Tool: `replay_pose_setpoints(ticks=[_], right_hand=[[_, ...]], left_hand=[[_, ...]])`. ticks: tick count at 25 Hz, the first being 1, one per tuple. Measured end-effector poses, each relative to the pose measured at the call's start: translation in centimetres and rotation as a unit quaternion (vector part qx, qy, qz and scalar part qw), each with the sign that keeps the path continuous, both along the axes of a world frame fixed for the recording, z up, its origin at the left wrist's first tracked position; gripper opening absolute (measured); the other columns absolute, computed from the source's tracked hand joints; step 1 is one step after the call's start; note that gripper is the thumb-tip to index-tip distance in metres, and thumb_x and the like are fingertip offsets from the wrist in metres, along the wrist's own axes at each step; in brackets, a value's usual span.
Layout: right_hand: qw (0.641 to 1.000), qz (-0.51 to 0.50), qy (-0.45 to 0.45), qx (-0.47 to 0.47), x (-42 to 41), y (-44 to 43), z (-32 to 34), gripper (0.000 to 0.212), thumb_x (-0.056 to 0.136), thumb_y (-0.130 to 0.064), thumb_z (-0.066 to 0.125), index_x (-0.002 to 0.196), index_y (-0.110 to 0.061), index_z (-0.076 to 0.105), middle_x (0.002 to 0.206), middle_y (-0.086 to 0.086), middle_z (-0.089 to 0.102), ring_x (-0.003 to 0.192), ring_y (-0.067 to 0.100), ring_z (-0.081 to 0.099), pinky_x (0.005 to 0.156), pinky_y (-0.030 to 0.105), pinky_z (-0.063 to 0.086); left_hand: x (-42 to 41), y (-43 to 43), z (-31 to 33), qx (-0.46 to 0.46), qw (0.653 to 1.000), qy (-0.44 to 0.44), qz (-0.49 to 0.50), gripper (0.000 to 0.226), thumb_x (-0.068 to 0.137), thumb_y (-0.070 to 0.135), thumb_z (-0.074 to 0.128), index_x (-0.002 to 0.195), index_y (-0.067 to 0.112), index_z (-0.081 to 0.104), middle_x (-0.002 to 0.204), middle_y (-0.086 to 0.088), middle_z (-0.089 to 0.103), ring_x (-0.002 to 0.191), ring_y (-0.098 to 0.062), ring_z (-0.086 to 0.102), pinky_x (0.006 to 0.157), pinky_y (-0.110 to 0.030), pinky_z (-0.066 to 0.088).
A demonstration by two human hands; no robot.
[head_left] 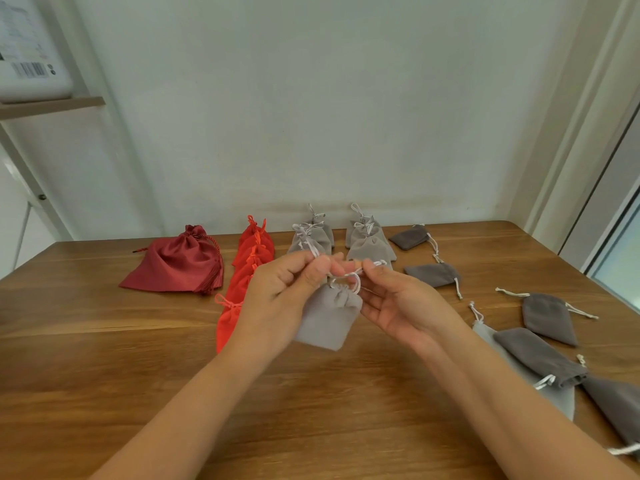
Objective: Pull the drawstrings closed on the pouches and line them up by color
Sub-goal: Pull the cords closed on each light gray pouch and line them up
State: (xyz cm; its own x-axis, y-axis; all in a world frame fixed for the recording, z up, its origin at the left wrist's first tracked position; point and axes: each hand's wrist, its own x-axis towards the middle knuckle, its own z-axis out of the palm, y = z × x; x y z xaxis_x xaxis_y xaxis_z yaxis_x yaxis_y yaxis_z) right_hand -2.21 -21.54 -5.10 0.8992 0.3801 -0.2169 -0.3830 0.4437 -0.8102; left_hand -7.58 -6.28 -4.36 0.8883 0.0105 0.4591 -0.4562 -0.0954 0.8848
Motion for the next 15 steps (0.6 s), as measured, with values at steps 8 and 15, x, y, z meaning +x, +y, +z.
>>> replay_pose_setpoints(ticks=[8, 15], right_hand=[[0.987, -0.028, 0.053, 0.147, -0.3, 0.4, 0.9, 0.019, 0.1, -0.012, 0.041, 0.089, -0.003, 0.053, 0.05, 0.002, 0.055, 0.044, 0.015, 0.058, 0.056, 0.031, 0.059], [0.993, -0.01, -0.076, 0.091, -0.6, 0.6, 0.3, 0.013, 0.094, -0.019, 0.049, 0.086, -0.009, 0.052, 0.051, -0.003, 0.046, 0.046, 0.01, 0.051, 0.062, 0.025, 0.056]], left_hand=[[0.7, 0.3, -0.3, -0.058, 0.997, 0.056, 0.008, 0.032, 0.095, 0.024, 0.044, 0.067, 0.012, 0.056, 0.043, 0.006, 0.033, 0.046, -0.012, 0.043, 0.061, -0.019, 0.046], [0.9, 1.2, 0.1, -0.007, 0.991, 0.133, 0.025, 0.036, 0.096, 0.016, 0.049, 0.063, 0.01, 0.061, 0.04, 0.006, 0.029, 0.04, -0.01, 0.035, 0.048, -0.014, 0.038]])
